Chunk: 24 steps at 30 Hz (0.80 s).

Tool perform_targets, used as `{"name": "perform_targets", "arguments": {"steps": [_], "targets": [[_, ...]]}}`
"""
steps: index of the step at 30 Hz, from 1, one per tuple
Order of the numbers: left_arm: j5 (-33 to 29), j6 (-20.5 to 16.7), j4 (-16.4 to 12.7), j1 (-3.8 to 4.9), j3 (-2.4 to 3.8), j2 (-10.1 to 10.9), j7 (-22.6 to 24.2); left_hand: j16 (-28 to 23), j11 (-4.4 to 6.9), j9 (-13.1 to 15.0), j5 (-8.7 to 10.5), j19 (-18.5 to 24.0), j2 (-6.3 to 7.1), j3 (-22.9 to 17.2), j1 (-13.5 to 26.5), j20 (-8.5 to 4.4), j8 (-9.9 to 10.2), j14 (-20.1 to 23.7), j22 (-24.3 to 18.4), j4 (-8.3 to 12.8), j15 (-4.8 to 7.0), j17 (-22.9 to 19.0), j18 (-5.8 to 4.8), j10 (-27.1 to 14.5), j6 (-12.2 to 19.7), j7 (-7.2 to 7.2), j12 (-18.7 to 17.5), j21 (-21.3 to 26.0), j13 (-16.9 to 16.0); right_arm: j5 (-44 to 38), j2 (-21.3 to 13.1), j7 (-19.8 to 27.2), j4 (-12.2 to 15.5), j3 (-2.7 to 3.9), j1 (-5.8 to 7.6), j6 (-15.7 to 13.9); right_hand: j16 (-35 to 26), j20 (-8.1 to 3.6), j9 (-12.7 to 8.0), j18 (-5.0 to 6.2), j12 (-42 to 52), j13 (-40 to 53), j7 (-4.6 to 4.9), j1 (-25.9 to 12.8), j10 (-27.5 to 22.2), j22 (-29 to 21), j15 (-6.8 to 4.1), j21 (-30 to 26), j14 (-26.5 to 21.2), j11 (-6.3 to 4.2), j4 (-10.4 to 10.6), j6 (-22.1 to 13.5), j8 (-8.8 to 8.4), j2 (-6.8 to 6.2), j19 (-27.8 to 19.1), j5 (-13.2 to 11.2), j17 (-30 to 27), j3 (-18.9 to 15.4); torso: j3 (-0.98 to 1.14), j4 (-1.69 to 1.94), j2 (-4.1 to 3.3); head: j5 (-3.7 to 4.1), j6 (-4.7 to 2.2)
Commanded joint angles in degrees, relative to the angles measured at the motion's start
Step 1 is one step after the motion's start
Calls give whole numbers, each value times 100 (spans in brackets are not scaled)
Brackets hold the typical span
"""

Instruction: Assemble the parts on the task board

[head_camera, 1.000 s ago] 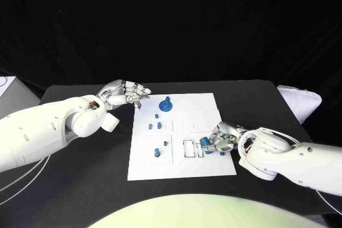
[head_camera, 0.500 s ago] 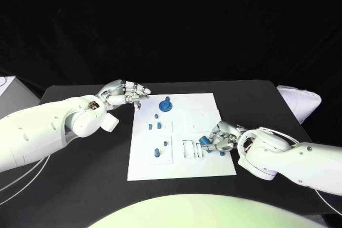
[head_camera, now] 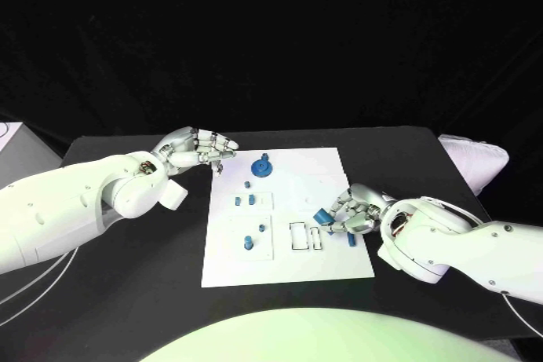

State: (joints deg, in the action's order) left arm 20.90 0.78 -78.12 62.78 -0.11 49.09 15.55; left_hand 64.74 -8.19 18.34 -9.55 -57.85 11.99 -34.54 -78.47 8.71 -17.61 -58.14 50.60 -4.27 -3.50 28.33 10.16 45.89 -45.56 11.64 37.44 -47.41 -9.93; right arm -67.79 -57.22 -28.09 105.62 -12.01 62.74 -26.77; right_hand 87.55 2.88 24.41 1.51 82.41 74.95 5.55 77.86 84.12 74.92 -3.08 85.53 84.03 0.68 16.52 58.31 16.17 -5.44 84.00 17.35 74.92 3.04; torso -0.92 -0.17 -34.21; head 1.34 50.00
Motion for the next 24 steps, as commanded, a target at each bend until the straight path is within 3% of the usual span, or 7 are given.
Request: {"name": "perform_targets", "arguments": {"steps": [1, 6, 11, 14, 24], "targets": [[-46, 78, -3, -1, 4, -9, 18, -15, -4, -6, -26, -3, -54, -14, 26, 21, -26, -9, -9, 18, -24, -6, 41, -27, 43, 44, -14, 35, 6, 49, 14, 131, 88, 4, 47, -180, 36, -48, 4, -81, 23, 853, -81, 85, 109, 1415, -46, 42, 497, -37, 6, 147, 65, 62, 532, -36, 1055, 58, 0, 3, -3, 16, 0], [-46, 78, -1, -1, 4, -18, 8, -14, -4, -8, -27, -3, -57, -14, 31, 22, -27, -8, -9, 15, -25, -6, 41, -28, 44, 45, -14, 36, 7, -54, 180, 135, 82, 5, 71, -62, 39, -55, -5, -87, 50, 881, -97, 19, 136, 1423, -56, 76, 499, -51, 18, 203, 84, 56, 538, -65, 1061, 90, -4, 17, -7, 19, 0], [-46, 86, -8, -1, 4, -25, 4, -14, -4, -8, -27, -3, -57, -14, 31, 22, -27, -8, -9, 15, -25, -6, 41, -28, 44, 45, -14, 36, 7, -59, 360, 70, -36, -5, 1, 224, 36, -73, -20, -90, 98, 934, -135, -172, 184, 1428, -79, 98, 498, -81, 21, 304, 127, 59, 541, -184, 1056, 131, -12, 16, -8, 9, 0], [-46, 95, -12, -1, 4, -21, -1, -14, -4, -8, -27, -3, -57, -14, 31, 22, -27, -8, -9, 15, -25, -6, 41, -28, 44, 45, -14, 36, 7, -54, 448, 31, -95, -9, -67, 376, 51, -105, -15, -95, 214, 1042, -201, -314, 269, 1435, -123, 129, 506, -135, 22, 444, 213, 78, 546, -217, 1092, 180, -4, 8, -10, -12, 0], [-46, 116, -18, -1, 4, -9, -12, -14, -4, -9, -29, -3, -60, -16, 32, 22, -28, -8, -10, 16, -25, -6, 41, -30, 46, 45, -15, 37, 8, -109, 632, -107, -179, -12, -146, 515, 103, -143, -35, -112, 319, 1146, -245, -658, 345, 1456, -159, 225, 531, -175, 26, 524, 297, 105, 562, -290, 1204, 203, 6, 4, -11, -26, 0]]}}
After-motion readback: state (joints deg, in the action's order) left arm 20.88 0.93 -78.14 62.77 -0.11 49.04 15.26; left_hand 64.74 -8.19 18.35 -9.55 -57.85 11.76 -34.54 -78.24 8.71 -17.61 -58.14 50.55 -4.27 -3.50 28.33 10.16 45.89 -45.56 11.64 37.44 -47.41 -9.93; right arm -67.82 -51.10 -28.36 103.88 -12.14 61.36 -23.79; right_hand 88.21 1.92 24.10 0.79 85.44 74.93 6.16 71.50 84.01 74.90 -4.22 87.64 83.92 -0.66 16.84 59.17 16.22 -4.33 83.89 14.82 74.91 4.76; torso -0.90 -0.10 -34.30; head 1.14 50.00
